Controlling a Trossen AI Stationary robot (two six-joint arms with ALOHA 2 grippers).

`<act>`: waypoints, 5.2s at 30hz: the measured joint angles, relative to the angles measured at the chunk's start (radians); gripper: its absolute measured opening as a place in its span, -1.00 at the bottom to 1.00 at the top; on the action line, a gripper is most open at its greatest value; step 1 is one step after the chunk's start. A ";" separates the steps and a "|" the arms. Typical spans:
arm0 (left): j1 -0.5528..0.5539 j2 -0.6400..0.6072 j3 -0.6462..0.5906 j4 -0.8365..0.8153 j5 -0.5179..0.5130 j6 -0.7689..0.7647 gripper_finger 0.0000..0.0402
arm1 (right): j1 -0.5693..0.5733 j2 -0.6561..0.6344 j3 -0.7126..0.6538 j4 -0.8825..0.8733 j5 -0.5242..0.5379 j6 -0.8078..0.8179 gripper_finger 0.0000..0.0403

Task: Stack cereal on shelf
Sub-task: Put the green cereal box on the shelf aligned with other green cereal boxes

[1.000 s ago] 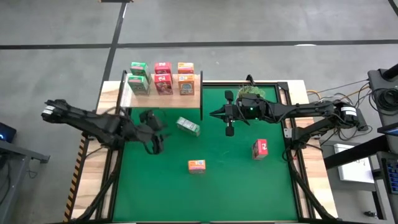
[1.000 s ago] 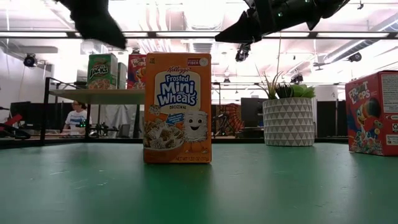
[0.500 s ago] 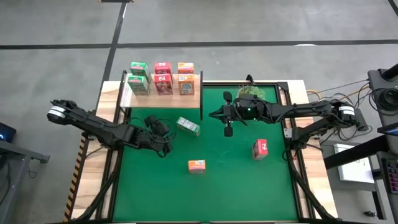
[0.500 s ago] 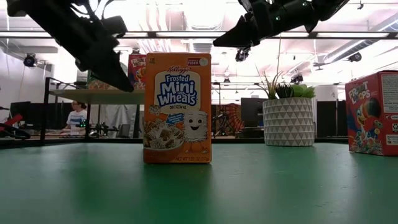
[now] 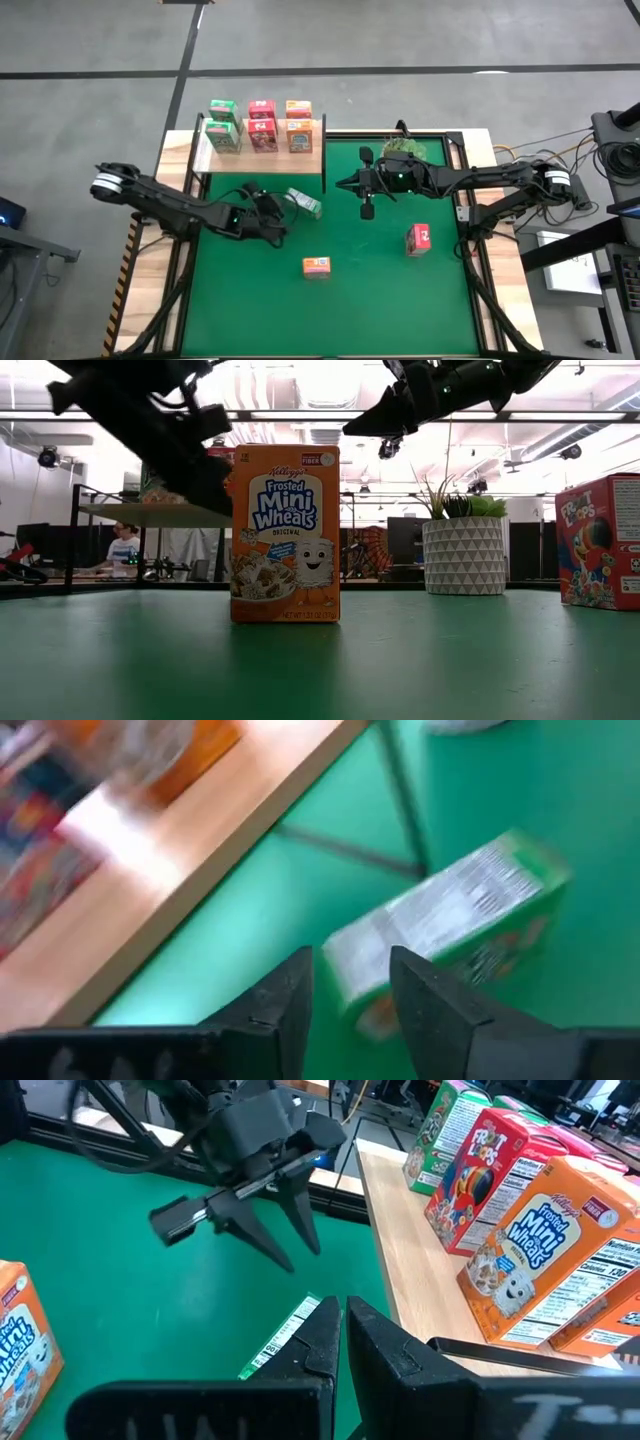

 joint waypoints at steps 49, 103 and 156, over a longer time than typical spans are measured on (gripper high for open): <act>-0.123 0.033 -0.001 0.076 0.230 0.010 -0.63 | 0.000 -0.025 0.000 -0.143 0.000 0.018 -0.94; -0.133 0.016 -0.093 -0.070 0.452 -0.120 -0.58 | 0.001 -0.021 0.000 -0.272 -0.001 0.064 -0.94; -0.135 -0.171 -0.223 -0.192 0.354 -0.352 -0.62 | 0.001 -0.016 0.000 -0.271 0.000 0.071 -0.94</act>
